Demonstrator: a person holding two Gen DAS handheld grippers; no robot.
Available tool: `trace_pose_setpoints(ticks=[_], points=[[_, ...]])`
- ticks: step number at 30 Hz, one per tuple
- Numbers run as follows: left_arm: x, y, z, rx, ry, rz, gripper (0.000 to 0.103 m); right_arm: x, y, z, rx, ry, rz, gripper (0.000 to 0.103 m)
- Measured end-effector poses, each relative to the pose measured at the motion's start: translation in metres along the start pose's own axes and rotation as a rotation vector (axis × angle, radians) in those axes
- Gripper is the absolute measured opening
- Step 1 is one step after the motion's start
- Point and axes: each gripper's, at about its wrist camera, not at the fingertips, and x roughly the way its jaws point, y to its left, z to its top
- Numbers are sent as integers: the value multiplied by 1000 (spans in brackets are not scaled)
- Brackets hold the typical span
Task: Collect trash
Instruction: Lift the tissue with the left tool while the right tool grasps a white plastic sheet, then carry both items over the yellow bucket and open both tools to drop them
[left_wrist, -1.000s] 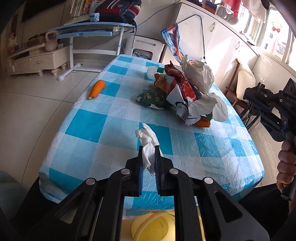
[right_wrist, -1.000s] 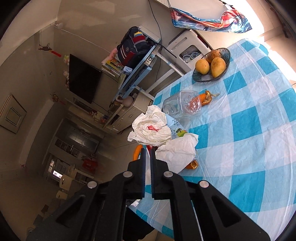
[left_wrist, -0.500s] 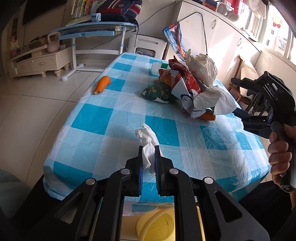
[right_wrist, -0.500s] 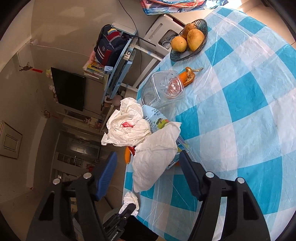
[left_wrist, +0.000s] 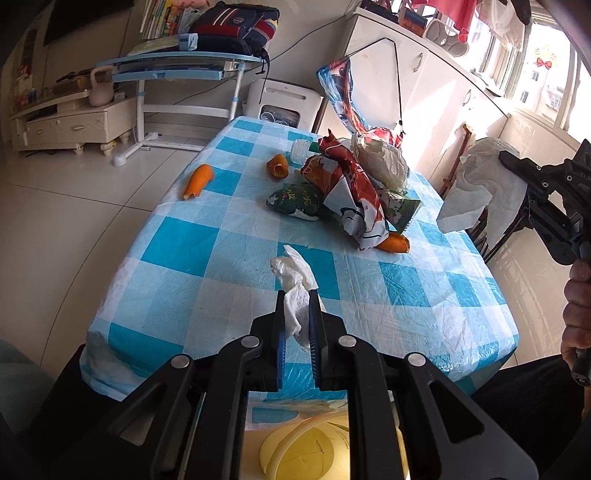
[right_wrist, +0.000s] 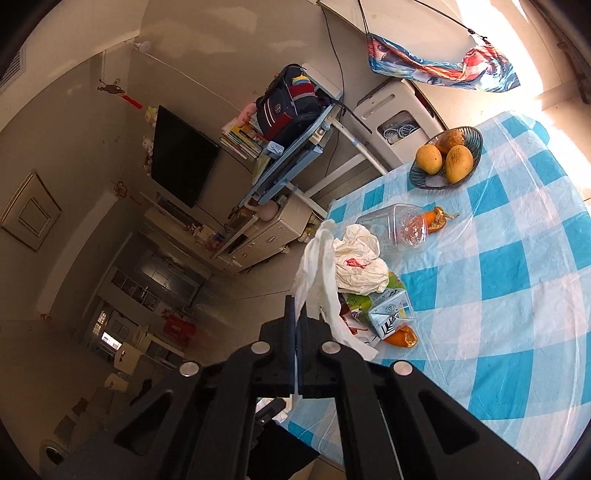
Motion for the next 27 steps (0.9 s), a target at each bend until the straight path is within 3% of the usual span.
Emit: trace_pose_setpoints(ticks=[4, 9, 13, 17, 19, 20, 21, 24, 27], points=[[-12, 1, -6, -10, -3, -27, 10, -12, 21, -34, -56, 88, -5, 1], [-28, -1, -22, 1, 19, -50, 10, 2, 24, -109, -86, 289, -108, 1], [-34, -15, -47, 55, 88, -64, 10, 24, 8, -162, -82, 443, -240, 1], [-32, -34, -79, 108, 205, -79, 10, 41, -1, -185, -131, 573, -365, 2], [-24, -39, -95, 114, 281, -88, 10, 42, -9, -185, -120, 578, -410, 15], [-19, -41, -103, 120, 316, -85, 11, 40, -14, -182, -111, 566, -440, 37], [-15, -43, -109, 133, 354, -85, 11, 37, -19, -179, -97, 548, -462, 48], [-3, -50, -122, 178, 430, -74, 15, 29, -26, -170, -58, 504, -460, 49], [-9, -53, -121, 197, 396, -42, 34, 20, -23, -166, -61, 432, -437, 56]])
